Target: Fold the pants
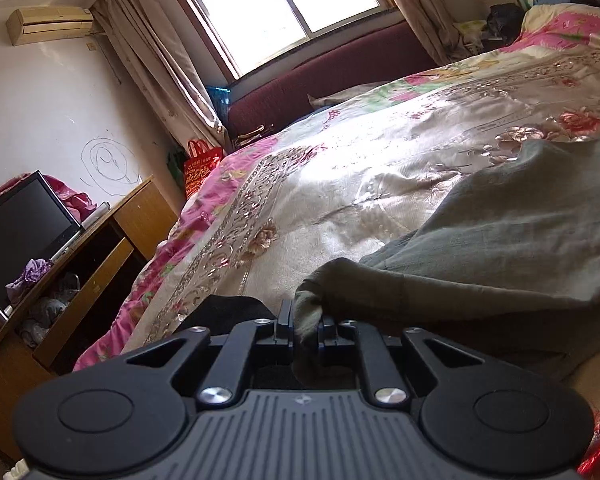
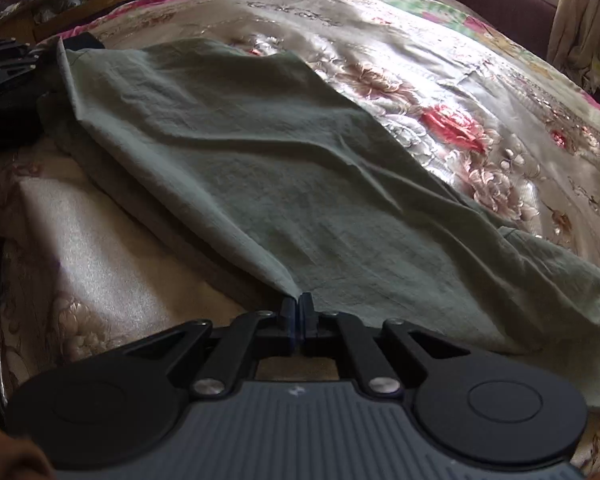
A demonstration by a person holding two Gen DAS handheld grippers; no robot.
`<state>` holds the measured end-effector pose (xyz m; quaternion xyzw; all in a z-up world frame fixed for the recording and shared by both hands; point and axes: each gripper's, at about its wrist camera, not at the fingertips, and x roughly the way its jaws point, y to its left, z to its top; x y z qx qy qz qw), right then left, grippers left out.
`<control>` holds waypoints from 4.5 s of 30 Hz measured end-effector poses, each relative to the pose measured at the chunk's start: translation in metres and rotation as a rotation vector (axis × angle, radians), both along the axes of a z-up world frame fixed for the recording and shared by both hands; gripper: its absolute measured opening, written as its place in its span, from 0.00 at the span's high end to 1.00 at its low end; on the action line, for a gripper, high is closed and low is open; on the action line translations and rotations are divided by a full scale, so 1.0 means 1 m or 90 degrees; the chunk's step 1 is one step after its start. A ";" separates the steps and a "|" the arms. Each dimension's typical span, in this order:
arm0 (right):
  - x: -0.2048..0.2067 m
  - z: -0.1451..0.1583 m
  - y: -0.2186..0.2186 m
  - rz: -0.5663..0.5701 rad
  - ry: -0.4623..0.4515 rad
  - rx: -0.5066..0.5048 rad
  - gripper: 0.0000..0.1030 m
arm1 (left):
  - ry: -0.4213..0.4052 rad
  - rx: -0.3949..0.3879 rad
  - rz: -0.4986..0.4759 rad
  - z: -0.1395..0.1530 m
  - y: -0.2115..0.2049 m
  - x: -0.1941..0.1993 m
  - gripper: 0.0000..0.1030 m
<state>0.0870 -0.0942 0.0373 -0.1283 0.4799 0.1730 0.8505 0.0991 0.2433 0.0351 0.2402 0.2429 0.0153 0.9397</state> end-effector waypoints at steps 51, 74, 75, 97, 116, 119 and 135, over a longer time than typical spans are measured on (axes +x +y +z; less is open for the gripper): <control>0.108 0.108 0.248 0.262 -0.231 0.139 0.98 | 0.114 -0.245 -0.161 -0.024 -0.023 0.042 0.61; 0.060 0.013 0.268 0.227 -0.063 0.230 0.93 | 0.018 -0.215 0.157 0.006 0.079 0.010 0.62; 0.066 0.017 0.265 0.207 -0.059 0.254 0.93 | 0.012 -0.212 0.150 0.008 0.080 0.007 0.62; 0.117 0.067 0.223 0.040 -0.204 0.369 0.93 | -0.014 -0.211 0.074 0.026 0.058 -0.021 0.52; 0.052 0.022 0.175 0.076 -0.085 0.296 0.46 | 0.071 -0.177 -0.060 0.013 -0.017 -0.011 0.50; 0.032 0.024 0.100 -0.035 -0.101 0.275 0.41 | 0.142 -0.132 -0.097 -0.012 -0.050 -0.001 0.50; -0.067 -0.006 -0.212 -0.547 -0.180 0.301 0.40 | 0.169 -0.132 -0.390 0.032 -0.268 0.008 0.50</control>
